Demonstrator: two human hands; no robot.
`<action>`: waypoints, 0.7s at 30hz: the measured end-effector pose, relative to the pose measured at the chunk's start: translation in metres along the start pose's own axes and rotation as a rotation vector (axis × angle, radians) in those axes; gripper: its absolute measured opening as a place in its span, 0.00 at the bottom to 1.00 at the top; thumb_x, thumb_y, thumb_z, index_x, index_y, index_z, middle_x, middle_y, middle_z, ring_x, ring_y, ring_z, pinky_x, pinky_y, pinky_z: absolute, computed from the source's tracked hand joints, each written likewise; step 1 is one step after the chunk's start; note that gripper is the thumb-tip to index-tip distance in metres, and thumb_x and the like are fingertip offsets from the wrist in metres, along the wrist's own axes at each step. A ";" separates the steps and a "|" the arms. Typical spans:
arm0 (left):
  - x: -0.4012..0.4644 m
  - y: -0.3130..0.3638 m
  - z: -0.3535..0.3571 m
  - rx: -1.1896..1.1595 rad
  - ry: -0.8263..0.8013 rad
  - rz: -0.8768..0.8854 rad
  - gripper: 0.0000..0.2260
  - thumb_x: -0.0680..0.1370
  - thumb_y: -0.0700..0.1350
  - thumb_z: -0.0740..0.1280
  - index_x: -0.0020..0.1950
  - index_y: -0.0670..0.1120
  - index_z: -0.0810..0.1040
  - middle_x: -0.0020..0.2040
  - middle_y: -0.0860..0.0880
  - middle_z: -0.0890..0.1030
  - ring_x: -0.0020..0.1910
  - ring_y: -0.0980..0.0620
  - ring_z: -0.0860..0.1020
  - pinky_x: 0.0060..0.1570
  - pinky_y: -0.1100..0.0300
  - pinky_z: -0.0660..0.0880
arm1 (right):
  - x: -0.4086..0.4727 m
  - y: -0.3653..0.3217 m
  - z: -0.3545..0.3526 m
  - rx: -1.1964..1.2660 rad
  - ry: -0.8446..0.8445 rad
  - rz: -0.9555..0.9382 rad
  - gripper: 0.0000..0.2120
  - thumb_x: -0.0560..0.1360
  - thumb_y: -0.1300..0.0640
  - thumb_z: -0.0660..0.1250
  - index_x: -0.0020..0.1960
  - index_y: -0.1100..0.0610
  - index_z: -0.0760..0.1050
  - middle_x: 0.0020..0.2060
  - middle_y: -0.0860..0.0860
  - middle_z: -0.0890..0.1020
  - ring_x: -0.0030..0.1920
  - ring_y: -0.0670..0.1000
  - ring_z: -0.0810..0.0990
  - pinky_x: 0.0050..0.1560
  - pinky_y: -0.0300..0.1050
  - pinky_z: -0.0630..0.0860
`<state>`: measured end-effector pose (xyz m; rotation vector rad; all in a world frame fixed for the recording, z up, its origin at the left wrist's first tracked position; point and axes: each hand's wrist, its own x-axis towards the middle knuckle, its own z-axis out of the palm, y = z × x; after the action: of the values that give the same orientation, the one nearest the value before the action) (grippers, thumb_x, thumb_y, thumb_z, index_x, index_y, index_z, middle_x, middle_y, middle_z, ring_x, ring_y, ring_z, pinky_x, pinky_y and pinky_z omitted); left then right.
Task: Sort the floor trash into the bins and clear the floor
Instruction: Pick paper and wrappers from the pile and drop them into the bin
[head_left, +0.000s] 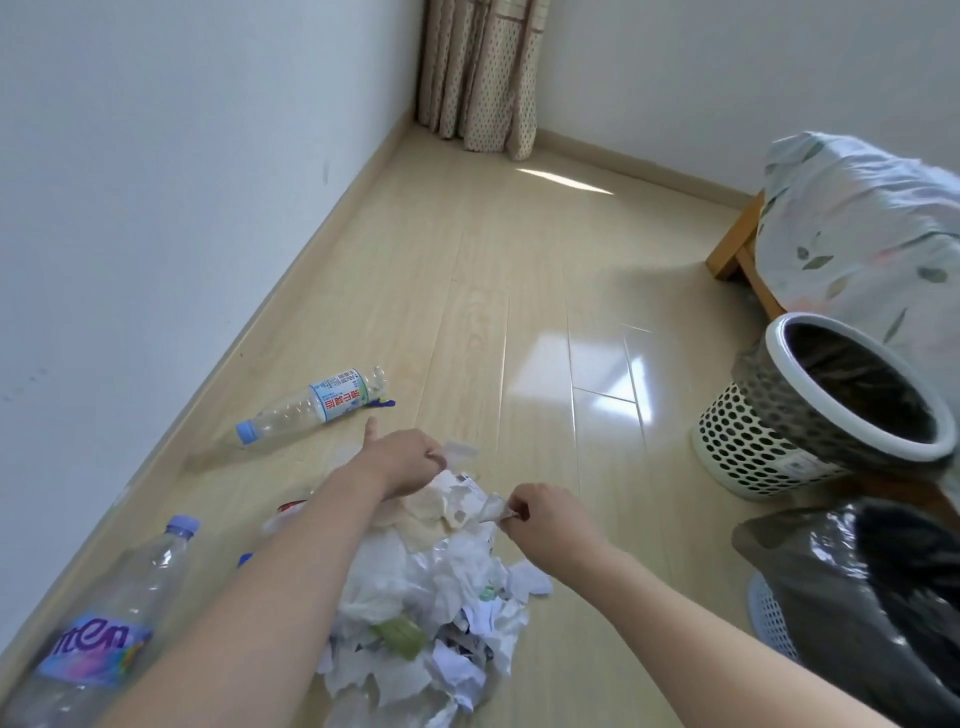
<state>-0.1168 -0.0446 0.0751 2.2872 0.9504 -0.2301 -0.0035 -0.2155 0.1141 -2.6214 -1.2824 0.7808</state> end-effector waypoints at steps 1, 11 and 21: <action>-0.004 0.006 -0.004 -0.078 0.016 -0.009 0.13 0.79 0.46 0.56 0.34 0.50 0.70 0.34 0.52 0.73 0.44 0.51 0.76 0.74 0.42 0.43 | -0.006 0.001 -0.008 0.008 0.012 0.009 0.09 0.77 0.53 0.62 0.39 0.56 0.71 0.34 0.48 0.73 0.36 0.51 0.71 0.33 0.43 0.65; -0.041 0.096 -0.056 -0.642 0.274 -0.012 0.09 0.77 0.41 0.65 0.36 0.46 0.73 0.33 0.50 0.70 0.33 0.51 0.67 0.34 0.59 0.63 | -0.052 0.040 -0.096 0.273 0.080 0.019 0.12 0.76 0.51 0.65 0.44 0.61 0.75 0.43 0.56 0.83 0.37 0.52 0.77 0.37 0.43 0.72; -0.027 0.326 -0.011 -1.051 0.244 0.048 0.10 0.76 0.36 0.57 0.47 0.46 0.77 0.42 0.45 0.77 0.36 0.48 0.76 0.36 0.59 0.71 | -0.103 0.233 -0.238 0.284 0.031 0.278 0.12 0.77 0.54 0.61 0.45 0.61 0.78 0.36 0.53 0.83 0.34 0.53 0.78 0.41 0.45 0.78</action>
<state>0.0867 -0.2272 0.2559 1.3616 0.8372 0.4830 0.2268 -0.4152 0.2843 -2.5911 -0.7422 0.8821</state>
